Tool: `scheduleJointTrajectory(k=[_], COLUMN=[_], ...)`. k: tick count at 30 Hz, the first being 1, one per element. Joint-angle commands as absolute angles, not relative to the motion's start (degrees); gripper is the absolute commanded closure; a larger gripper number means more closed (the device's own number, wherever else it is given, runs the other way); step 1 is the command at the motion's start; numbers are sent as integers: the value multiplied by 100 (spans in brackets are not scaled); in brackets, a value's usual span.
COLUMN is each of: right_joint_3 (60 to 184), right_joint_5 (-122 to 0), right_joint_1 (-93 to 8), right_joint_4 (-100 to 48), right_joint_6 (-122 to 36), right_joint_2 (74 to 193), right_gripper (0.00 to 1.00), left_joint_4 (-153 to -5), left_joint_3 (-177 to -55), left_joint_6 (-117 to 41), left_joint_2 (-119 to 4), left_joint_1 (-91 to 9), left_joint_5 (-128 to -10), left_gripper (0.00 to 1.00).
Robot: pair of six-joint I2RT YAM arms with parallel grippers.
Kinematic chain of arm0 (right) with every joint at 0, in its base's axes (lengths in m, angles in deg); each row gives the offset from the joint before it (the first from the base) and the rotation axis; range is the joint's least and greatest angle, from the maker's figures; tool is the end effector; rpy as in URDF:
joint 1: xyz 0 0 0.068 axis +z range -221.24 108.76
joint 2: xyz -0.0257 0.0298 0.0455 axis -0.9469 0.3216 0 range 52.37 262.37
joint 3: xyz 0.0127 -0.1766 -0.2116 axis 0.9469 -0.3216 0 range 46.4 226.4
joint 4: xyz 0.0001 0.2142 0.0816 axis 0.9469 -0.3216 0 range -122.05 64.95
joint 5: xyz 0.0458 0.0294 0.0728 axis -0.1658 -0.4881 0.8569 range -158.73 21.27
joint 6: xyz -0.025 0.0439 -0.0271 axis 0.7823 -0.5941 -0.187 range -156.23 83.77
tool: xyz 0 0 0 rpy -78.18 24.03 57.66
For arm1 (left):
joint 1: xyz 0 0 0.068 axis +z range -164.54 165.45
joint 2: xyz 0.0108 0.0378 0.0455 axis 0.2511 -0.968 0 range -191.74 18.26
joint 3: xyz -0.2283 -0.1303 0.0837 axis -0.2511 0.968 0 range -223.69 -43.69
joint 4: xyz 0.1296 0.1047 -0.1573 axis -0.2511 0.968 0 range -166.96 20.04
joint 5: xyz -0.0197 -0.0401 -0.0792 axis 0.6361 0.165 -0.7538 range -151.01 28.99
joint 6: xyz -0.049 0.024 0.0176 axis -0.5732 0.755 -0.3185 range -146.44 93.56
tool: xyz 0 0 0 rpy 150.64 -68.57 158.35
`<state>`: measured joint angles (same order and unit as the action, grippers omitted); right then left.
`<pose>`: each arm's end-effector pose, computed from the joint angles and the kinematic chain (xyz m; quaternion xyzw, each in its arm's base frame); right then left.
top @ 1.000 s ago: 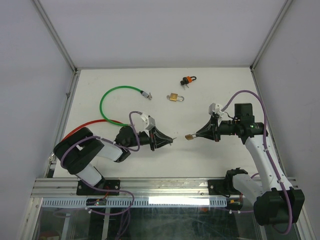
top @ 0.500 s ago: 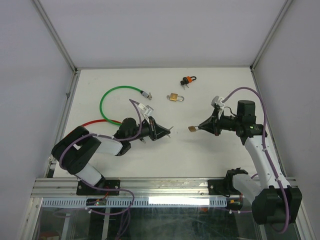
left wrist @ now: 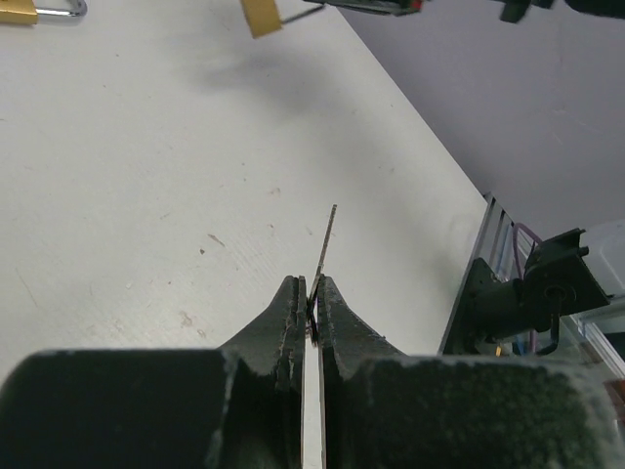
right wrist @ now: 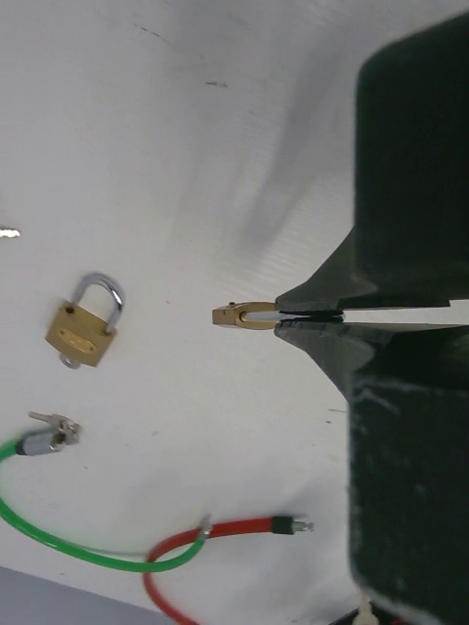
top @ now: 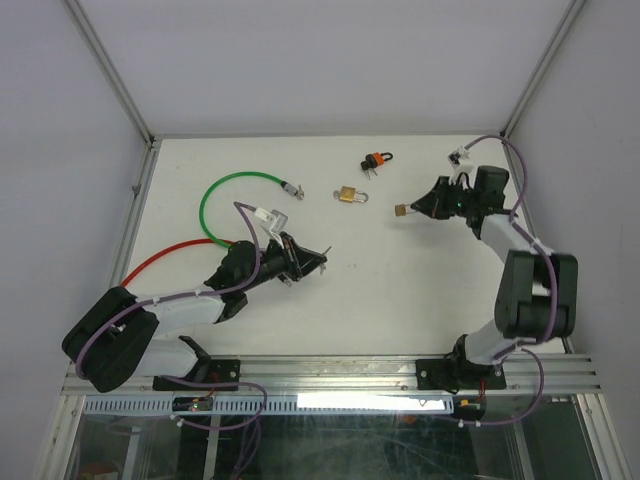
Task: Lock with the key
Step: Place the lock at the center of the board.
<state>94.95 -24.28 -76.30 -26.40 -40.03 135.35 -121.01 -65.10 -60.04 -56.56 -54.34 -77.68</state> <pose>0.2796 0.0037 0.2491 -0.1082 0.8348 0.3319 0.4256 0.1730 -0.1592 0.2200 0.1344 0.7483 -0.4712 0.4472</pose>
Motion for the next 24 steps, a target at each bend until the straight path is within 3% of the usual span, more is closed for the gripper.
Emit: scheduleJointTrajectory(k=[1,13,20,24], right_joint_3=[10691,11771,12046,12090], right_joint_5=[-2470,-2744,-2786,-2928], right_joint_1=[-7703,-7791,-7825,-7908], right_joint_4=[-2058,-2059,-2219,-2323], right_joint_6=[-4944,-5042,-4997,-4780], right_joint_2=[14829,16245,16616,16638], right_gripper=[100,99,91,79], left_joint_4=[-12166,-12236,-12459,-12459], left_joint_3=[-6303,-6223,-6354,-6438], left_joint_6=[-5939,-5974,-6320,-6429], left_joint_2=[-5263,-5190,-5665,-5789], left_joint_1=[-5470,-5451,-5445,-5438], left_joint_5=[-7669,-7586,-7514,-7574], left_gripper=[100,100,100,100])
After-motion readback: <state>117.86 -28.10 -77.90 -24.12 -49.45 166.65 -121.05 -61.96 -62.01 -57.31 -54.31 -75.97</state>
